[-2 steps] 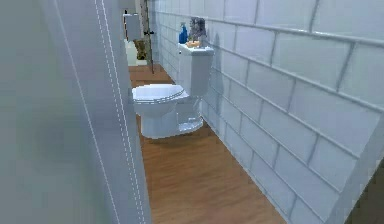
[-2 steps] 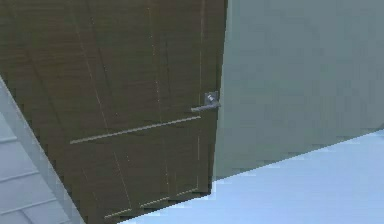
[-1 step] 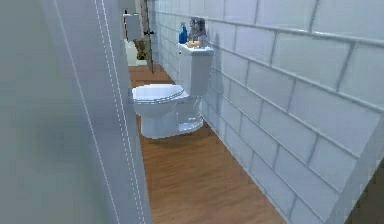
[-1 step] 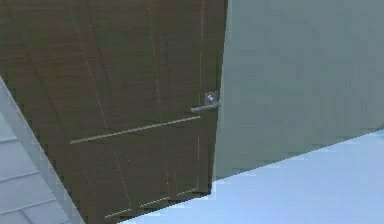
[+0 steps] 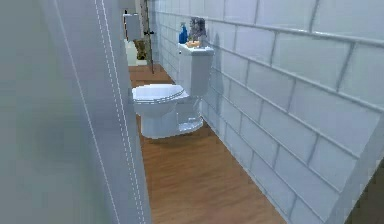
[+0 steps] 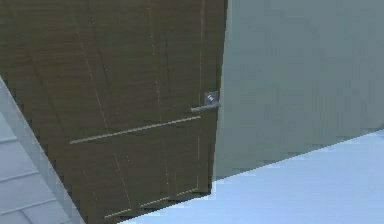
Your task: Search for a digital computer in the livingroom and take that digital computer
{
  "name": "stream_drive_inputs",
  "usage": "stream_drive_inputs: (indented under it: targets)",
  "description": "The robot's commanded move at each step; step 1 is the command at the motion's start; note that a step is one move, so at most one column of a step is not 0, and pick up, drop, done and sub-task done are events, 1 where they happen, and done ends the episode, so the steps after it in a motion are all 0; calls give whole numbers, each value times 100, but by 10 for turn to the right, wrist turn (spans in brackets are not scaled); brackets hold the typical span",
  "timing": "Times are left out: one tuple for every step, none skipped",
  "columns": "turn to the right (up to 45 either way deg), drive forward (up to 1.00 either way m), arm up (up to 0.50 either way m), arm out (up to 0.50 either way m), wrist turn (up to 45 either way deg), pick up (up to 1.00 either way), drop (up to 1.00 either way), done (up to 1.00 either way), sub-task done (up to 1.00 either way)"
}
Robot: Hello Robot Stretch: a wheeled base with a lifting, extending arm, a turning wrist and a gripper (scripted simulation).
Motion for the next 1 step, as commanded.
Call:
stream_drive_inputs:
  targets:
    - [450,0,0,0,0,0,0,0,0]
